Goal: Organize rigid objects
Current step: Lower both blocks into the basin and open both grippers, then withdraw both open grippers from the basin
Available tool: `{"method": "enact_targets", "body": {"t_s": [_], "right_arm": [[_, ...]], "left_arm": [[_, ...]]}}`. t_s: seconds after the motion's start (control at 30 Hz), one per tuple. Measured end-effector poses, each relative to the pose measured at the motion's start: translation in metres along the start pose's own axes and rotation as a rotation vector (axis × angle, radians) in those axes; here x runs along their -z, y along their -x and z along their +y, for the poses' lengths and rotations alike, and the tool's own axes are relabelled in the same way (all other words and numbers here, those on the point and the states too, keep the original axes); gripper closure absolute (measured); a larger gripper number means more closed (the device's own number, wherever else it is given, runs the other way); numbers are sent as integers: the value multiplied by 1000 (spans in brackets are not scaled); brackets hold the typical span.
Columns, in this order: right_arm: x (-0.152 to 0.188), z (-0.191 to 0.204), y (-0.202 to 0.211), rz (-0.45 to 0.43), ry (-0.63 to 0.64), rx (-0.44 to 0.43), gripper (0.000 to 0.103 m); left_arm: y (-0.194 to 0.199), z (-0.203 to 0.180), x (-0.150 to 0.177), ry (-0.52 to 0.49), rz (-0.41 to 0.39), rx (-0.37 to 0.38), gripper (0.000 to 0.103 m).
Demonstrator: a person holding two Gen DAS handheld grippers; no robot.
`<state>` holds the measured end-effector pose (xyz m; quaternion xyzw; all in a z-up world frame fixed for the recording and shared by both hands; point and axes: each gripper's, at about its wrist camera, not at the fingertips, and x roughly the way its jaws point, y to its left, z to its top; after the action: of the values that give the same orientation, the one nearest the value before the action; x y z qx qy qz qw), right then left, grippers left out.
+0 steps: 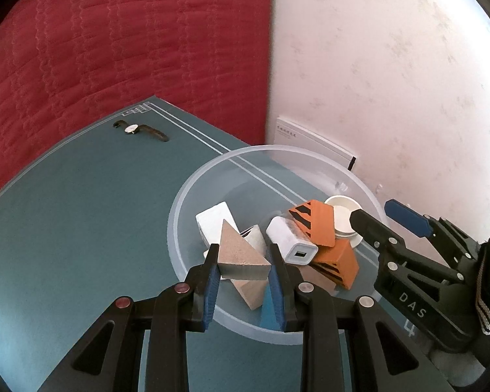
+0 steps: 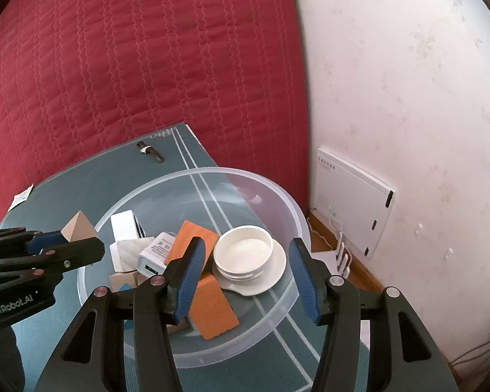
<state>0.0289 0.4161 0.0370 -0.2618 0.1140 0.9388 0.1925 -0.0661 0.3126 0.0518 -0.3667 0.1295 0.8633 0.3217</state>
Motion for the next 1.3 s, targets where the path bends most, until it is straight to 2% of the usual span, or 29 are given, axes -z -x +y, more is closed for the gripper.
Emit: {"method": "enact_targets", "body": {"t_s": [0.17, 0.2, 0.23, 0.3, 0.37, 0.57, 0.7, 0.77, 0.83, 1.0, 1.03, 1.3], "right_arm": [[0, 1, 0, 2, -1, 1, 48], [0, 0, 2, 2, -2, 1, 46], [0, -1, 3, 1, -4, 2, 40], [-1, -3, 4, -5, -10, 7, 35], [-1, -4, 6, -10, -15, 10, 34], [1, -4, 5, -1, -16, 13, 33], [0, -4, 4, 2, -16, 12, 30], [-1, -4, 5, 2, -17, 13, 28], [-1, -5, 5, 5, -21, 13, 21], [2, -7, 10, 12, -22, 20, 16], [2, -7, 11, 13, -22, 21, 15], [9, -4, 24, 40, 0, 19, 6]], "left_arm": [[-4, -4, -3, -10, -3, 1, 73], [-4, -4, -4, -8, 1, 5, 65], [-5, -3, -4, -2, 6, 11, 40], [-3, -1, -4, 21, -13, -5, 12], [0, 2, -1, 12, -31, -12, 11], [-1, 11, 3, 38, -17, -34, 11], [0, 15, 6, 46, -19, -75, 10], [1, 18, 6, 41, -25, -100, 6], [4, 19, 8, 31, -34, -130, 2], [6, 23, 12, 14, -49, -186, 1], [6, 25, 13, -14, -56, -161, 1], [3, 37, 16, 16, -33, -175, 1]]}}
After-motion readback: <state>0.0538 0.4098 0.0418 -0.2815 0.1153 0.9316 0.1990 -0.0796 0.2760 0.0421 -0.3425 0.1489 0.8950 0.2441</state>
